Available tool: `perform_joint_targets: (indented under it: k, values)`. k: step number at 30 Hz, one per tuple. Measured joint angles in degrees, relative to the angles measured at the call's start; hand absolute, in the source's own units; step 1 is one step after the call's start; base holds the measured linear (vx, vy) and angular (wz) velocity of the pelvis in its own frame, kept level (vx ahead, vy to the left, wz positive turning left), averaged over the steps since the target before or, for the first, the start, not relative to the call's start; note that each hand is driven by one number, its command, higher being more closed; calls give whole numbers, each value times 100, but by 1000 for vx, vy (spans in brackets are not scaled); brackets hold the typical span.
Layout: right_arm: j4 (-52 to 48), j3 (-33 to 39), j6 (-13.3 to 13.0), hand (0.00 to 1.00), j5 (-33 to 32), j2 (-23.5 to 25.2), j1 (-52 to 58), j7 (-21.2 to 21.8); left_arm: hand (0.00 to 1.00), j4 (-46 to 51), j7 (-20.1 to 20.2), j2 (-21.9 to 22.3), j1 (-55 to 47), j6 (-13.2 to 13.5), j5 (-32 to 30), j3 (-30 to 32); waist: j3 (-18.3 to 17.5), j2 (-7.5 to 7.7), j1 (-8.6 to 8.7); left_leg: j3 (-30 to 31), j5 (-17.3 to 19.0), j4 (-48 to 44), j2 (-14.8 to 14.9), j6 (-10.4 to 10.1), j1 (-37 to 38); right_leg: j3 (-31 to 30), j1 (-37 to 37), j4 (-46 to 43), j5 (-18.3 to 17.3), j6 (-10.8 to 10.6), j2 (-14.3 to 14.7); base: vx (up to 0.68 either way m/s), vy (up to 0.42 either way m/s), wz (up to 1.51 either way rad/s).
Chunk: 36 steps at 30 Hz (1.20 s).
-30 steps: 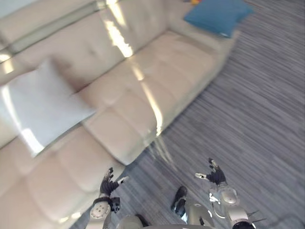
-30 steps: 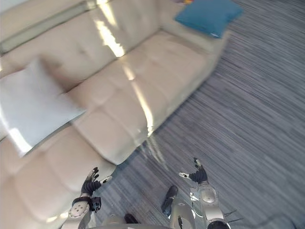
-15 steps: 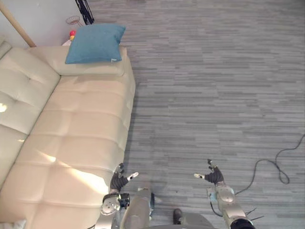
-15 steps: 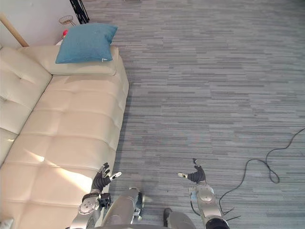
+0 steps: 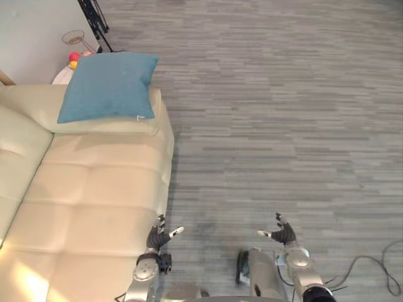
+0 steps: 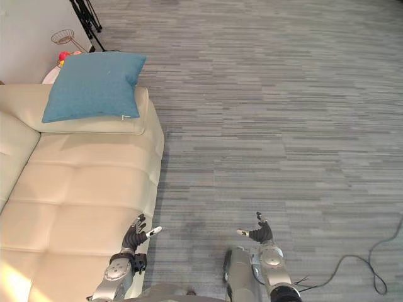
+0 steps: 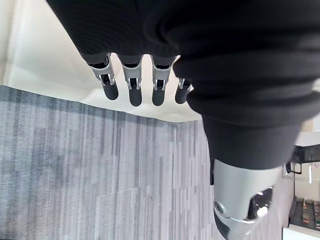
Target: Pick up cushions and gather them together orderly.
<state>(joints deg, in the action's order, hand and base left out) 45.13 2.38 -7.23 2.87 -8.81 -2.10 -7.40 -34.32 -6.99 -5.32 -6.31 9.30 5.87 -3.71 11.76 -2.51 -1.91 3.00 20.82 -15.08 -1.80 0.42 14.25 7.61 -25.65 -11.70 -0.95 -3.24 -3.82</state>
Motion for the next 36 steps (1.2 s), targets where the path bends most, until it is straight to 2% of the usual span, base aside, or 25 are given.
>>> perform_joint_targets:
  k: [1,2,3,5,6,7,8,9,12,13,14,15,17,18,19,20,23,24,26,28,30,31,32,35,36]
  values:
    - [0,11,16,0,0,-14,45,-4,0,-79,-55,-47,-54,-3,-6,58,-76,42,113,218,122,-203,42,-196,175,-79,-2,-161,835,294,22,926,-239,70]
    - [-18,83,37,0,0,-112,51,-6,0,-259,-74,117,-22,-12,-7,52,-177,-285,135,295,75,-706,311,-296,76,85,-59,-660,900,371,184,795,-200,54]
    - [-24,136,43,0,-2,-125,33,-5,0,-267,-70,168,10,-10,-8,79,-211,-367,119,260,-111,-1112,413,-580,-117,155,-41,-776,700,494,248,782,-192,20]
    - [-124,47,85,0,-26,-119,-101,-9,0,-480,-67,424,48,-21,-6,272,-96,-444,46,-212,-2021,-3418,694,-823,-1126,177,816,-414,289,505,390,774,-189,2]
    - [-124,0,87,0,-64,-63,-94,-18,0,-476,-55,441,35,-15,-4,276,-33,-428,30,-433,-1813,-4082,901,-579,-1366,176,1200,-174,243,569,497,719,-144,-11]
    - [-112,-17,90,0,-70,-34,-95,-30,0,-464,-55,431,36,-6,-4,290,-9,-449,-86,-753,-1325,-5015,1154,-117,-1825,116,1845,180,159,678,614,525,-67,-15]
    - [-103,-18,87,0,-82,4,-118,-30,0,-446,-54,419,33,-4,-3,295,21,-389,-159,-802,-1155,-5176,1158,-58,-2067,62,2116,340,107,725,611,639,-54,-28]
    - [-89,-16,84,0,-135,46,-182,-25,0,-412,-52,398,26,3,4,302,63,-224,-264,-875,-880,-5109,1039,-15,-2599,-47,2536,629,10,711,532,711,26,-30]
    - [-20,0,57,0,-238,0,-399,-31,0,-328,-41,396,-35,-4,10,335,134,-205,-459,-926,-679,-3331,799,-55,-3734,-171,3068,845,-400,311,315,565,102,-29]
    - [78,113,56,0,-237,-72,-384,-42,0,-323,-45,427,-93,-9,13,343,133,-297,-516,-971,-994,-1743,780,-437,-3727,-165,3303,858,-639,143,298,558,179,-11]
    - [115,134,56,0,-237,-98,-352,-46,0,-290,-46,442,-161,-6,15,348,105,-419,-528,-1071,-1665,-1122,816,-382,-3699,-167,3432,877,-768,93,379,583,215,3]
    - [216,120,92,0,-234,-11,-351,-105,0,-329,-52,416,-188,-13,24,429,72,-199,-620,-1338,-1559,-1029,625,143,-3450,-260,3597,826,-937,76,126,589,215,6]
    - [178,114,73,0,-232,-32,-454,-112,0,-312,-52,392,-153,-6,29,686,32,-122,-656,-1299,-1267,-1188,394,548,-3442,-284,3592,577,-863,0,-34,662,226,19]
    - [190,113,73,0,-227,-34,-454,-111,0,-311,-52,397,-157,-7,29,715,31,-119,-658,-1288,-1194,-1218,373,602,-3423,-299,3563,429,-900,-83,-60,670,238,23]
    - [243,114,74,0,-218,-25,-515,-111,0,-322,-55,419,-210,-7,35,808,36,-105,-681,-1287,-931,-1281,320,610,-3239,-348,3261,-603,-1061,-456,-159,497,189,24]
    - [316,114,76,0,-126,8,-505,-97,0,-328,-58,385,-356,-12,75,839,27,-51,-667,-1192,-707,-1191,160,629,-2802,-494,2727,-2339,-881,-1274,-339,600,220,28]
    - [353,112,83,0,0,39,-330,-67,0,-336,-75,226,-491,-28,136,845,-29,60,-597,-801,-565,-923,-126,691,-2108,-350,2001,-4354,-968,-1230,-554,515,88,78]
    - [353,115,83,0,0,34,-293,-58,0,-337,-83,185,-525,-29,153,857,-41,80,-558,-585,-566,-769,-220,693,-1847,-104,1793,-4539,-1100,-1003,-647,509,11,112]
    - [308,112,69,0,-3,28,-220,-11,0,-339,-103,175,-561,-32,256,926,-44,71,-514,7,-567,-536,-266,694,-1423,214,1304,-3968,-1436,-417,-549,472,-51,122]
    - [237,118,43,0,-6,25,-52,-6,0,-340,-141,217,-490,-32,258,999,-50,42,-485,719,-566,-573,-261,694,-1309,-266,955,-3049,-1531,-253,-156,420,-150,161]
    - [67,155,28,0,-11,14,211,-8,0,-344,-201,245,-403,-29,255,1025,-53,46,-409,1347,-501,-773,-294,534,-1322,-1127,774,-1879,-1353,-406,154,441,-240,210]
    - [57,198,20,0,-16,25,323,-16,0,-342,-213,267,-385,-13,250,1050,-75,98,-365,1665,-294,-982,-347,182,-1314,-1555,860,-1038,-881,-509,137,419,-271,215]
    - [59,210,23,0,-53,83,424,-20,0,-351,-222,232,-389,-8,247,1088,-121,271,-378,1851,-59,-1210,-486,-146,-1331,-1685,844,-609,65,-466,-33,433,-325,197]
    - [-145,240,32,0,-76,-71,423,-38,0,-247,-317,622,-427,-14,274,1090,-281,-129,-523,1930,-192,-1251,-18,-587,-1460,-657,1080,-800,-184,-137,-101,362,-344,150]
    - [-202,264,5,0,-111,-79,369,-48,0,-168,-317,663,-438,-6,327,1090,-278,-135,-525,1745,-300,-1119,105,-730,-1525,-405,1183,-769,-232,-58,-143,211,-289,144]
